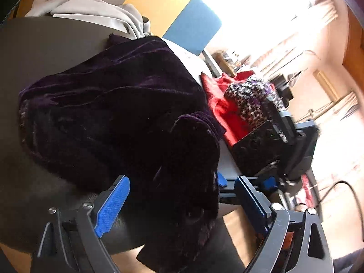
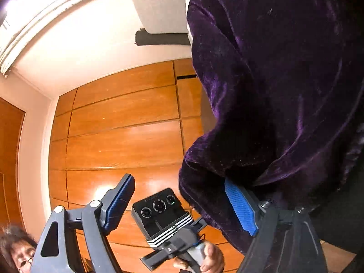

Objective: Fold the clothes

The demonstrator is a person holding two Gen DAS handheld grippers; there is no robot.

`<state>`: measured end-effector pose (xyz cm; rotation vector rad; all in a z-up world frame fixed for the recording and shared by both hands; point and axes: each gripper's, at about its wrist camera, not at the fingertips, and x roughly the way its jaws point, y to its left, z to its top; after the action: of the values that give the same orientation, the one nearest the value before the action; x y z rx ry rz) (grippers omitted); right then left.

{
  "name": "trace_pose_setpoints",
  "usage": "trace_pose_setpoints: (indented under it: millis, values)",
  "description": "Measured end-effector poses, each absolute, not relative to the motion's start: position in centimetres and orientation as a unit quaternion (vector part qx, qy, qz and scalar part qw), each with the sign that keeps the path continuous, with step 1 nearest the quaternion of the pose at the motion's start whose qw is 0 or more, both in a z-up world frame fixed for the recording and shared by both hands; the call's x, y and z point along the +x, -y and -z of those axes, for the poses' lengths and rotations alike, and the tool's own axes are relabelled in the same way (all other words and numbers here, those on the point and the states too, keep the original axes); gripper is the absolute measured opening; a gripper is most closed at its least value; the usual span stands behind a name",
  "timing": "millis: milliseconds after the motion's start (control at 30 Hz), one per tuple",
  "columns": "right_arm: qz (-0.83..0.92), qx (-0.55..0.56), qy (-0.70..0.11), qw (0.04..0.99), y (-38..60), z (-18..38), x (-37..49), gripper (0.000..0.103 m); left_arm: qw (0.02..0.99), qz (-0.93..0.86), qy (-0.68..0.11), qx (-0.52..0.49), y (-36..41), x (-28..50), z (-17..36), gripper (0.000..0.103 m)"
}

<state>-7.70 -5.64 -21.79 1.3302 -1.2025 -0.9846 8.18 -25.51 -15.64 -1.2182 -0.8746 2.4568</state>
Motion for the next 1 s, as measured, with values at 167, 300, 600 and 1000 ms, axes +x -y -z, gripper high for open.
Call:
trace_pose_setpoints:
  millis: [167,300,600,1000]
  values:
    - [0.476,0.545,0.496,0.48,1.1,21.6,-8.0,0.088,0.093,-0.848,0.294,-0.432,26.4,7.2,16.5,0.011]
    - [0.57,0.533,0.459,0.424,-4.8,21.2,-7.1,0.088,0.059,-0.851,0.342,-0.395,30.8,9.3,15.6,0.011]
    - [0.799,0.488,0.136,0.323,-3.9,15.4,-4.8,0.087,0.003,-0.845,0.406,-0.347,36.3,17.4,14.9,0.01]
    - [0.819,0.49,-0.152,0.258,-1.1,19.1,-2.9,0.06,-0.077,-0.833,0.417,-0.357,40.3,21.4,16.1,0.011]
